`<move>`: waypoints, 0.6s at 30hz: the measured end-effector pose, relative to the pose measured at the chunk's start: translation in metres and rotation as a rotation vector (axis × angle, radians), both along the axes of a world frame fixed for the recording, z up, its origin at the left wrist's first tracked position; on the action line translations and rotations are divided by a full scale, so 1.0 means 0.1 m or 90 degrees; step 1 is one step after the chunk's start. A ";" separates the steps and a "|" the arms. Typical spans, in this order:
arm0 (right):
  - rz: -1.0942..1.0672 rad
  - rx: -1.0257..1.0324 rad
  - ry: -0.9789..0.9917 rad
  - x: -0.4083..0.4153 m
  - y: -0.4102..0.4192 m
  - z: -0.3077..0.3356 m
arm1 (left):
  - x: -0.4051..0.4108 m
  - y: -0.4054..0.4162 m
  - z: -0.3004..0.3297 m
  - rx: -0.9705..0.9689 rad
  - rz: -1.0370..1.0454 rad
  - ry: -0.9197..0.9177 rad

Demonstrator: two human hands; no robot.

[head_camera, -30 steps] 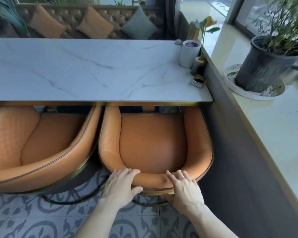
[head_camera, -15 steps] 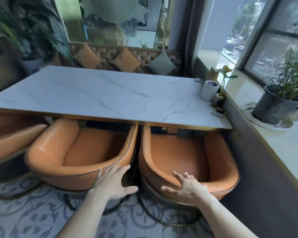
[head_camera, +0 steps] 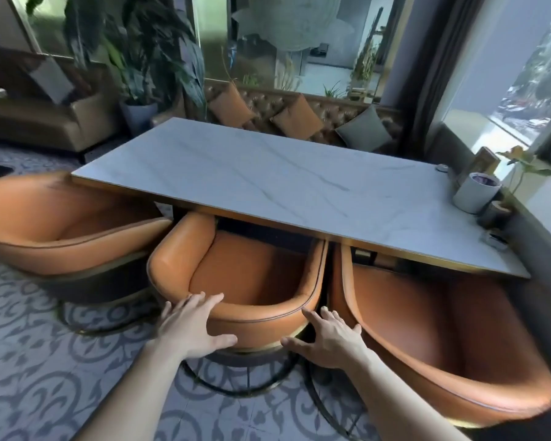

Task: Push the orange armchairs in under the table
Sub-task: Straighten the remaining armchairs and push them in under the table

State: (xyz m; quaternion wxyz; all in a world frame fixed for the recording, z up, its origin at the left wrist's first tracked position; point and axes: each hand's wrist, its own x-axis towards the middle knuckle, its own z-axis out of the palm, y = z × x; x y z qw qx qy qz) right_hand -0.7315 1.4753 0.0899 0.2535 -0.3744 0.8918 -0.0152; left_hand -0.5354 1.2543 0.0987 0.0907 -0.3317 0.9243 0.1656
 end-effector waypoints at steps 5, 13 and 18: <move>0.027 -0.068 0.014 0.06 -0.90 -0.42 | 0.10 -0.72 -0.27 -0.024 0.045 0.048; 0.033 -0.049 -0.005 0.11 -1.96 -0.90 | -0.01 -1.73 -0.66 -0.021 -0.035 0.025; 0.021 0.001 -0.019 0.14 -2.18 -1.09 | -0.19 -2.11 -0.95 0.017 -0.113 0.001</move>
